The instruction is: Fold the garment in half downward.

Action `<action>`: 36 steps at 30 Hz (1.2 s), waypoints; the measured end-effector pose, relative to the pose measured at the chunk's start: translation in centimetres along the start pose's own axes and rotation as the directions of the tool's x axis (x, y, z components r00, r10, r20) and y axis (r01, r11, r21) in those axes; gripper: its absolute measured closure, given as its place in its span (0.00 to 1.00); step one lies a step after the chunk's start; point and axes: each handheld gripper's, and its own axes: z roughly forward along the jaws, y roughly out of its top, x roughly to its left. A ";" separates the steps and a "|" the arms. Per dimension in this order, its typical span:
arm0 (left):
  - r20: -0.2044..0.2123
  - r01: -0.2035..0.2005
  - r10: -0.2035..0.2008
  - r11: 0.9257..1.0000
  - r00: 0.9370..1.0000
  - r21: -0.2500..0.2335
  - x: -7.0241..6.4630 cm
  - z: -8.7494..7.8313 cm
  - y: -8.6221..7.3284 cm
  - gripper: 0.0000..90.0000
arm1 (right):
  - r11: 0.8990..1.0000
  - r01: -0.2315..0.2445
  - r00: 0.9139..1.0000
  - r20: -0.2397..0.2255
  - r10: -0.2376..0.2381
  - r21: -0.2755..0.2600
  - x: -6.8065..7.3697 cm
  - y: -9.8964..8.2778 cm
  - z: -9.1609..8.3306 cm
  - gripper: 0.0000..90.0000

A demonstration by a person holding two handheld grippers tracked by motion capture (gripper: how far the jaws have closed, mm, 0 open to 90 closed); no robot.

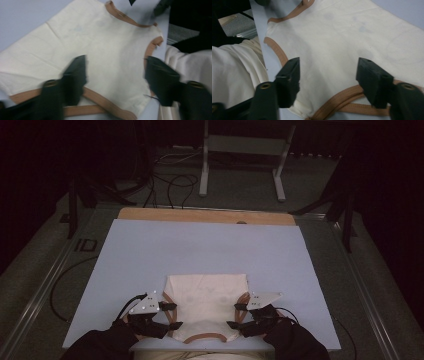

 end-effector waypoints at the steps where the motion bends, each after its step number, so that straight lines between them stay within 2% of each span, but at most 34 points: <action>1: -0.006 0.007 -0.007 1.000 1.000 -0.002 0.1 0.0 0.0 0.31 | 1.000 -0.009 1.000 0.001 0.009 -0.003 0.0 0.0 0.1 0.34; 3: -0.006 0.011 -0.011 1.000 1.000 0.003 0.4 0.0 0.1 0.20 | 1.000 -0.019 1.000 -0.007 0.019 -0.016 -0.2 0.1 0.1 0.28; 6: -0.040 0.000 0.000 1.000 0.999 0.005 0.6 0.0 0.2 0.06 | 0.999 -0.033 0.999 -0.018 0.032 -0.038 -0.4 0.2 -0.1 0.16; 7: -0.046 0.002 -0.002 1.000 0.999 0.006 0.7 0.0 0.3 0.02 | 0.998 -0.035 0.999 -0.020 0.035 -0.043 -0.6 0.2 -0.1 0.15; 11: -0.058 0.018 -0.018 1.000 0.998 -0.002 1.3 -0.2 0.6 0.00 | 0.996 -0.058 0.998 -0.037 0.056 -0.064 -1.4 0.4 -0.3 0.13; 18: -0.087 0.015 -0.017 0.999 0.996 -0.030 2.8 -0.6 1.6 0.00 | 0.994 -0.014 0.999 0.041 0.019 -0.106 -3.2 1.5 -1.0 0.11; 20: -0.102 0.011 -0.014 0.999 0.995 -0.037 3.2 -0.7 2.0 0.00 | 0.994 -0.006 0.998 0.062 0.013 -0.108 -3.8 1.9 -1.1 0.11; 23: -0.098 0.014 -0.019 0.999 0.995 -0.053 4.1 -0.8 2.5 0.00 | 0.992 -0.001 0.996 0.084 0.011 -0.123 -4.7 2.4 -1.3 0.11; 25: -0.110 0.006 -0.013 0.998 0.994 -0.070 4.7 -0.8 2.8 0.00 | 0.992 0.002 0.994 0.105 0.011 -0.130 -5.4 2.7 -1.4 0.12; 27: -0.104 0.004 -0.012 0.997 0.995 -0.076 5.4 -0.9 3.1 0.02 | 0.991 0.008 0.993 0.120 0.009 -0.133 -6.1 3.0 -1.5 0.13; 29: -0.116 0.006 -0.015 0.997 0.993 -0.078 6.2 -0.8 3.3 0.02 | 0.990 0.010 0.990 0.138 0.009 -0.138 -6.8 3.3 -1.6 0.14; 32: -0.127 0.019 -0.029 0.997 0.992 -0.078 7.3 -0.6 3.6 0.02 | 0.989 0.008 0.988 0.153 0.014 -0.148 -7.9 3.6 -1.7 0.15; 33: -0.127 0.019 -0.029 0.997 0.992 -0.078 7.3 -0.6 3.6 0.03 | 0.989 0.008 0.988 0.153 0.014 -0.148 -7.9 3.6 -1.7 0.15; 36: -0.137 0.062 -0.074 0.994 0.988 -0.092 8.7 -0.2 3.9 0.03 | 0.988 -0.018 0.988 0.150 0.041 -0.151 -9.3 3.8 -1.8 0.16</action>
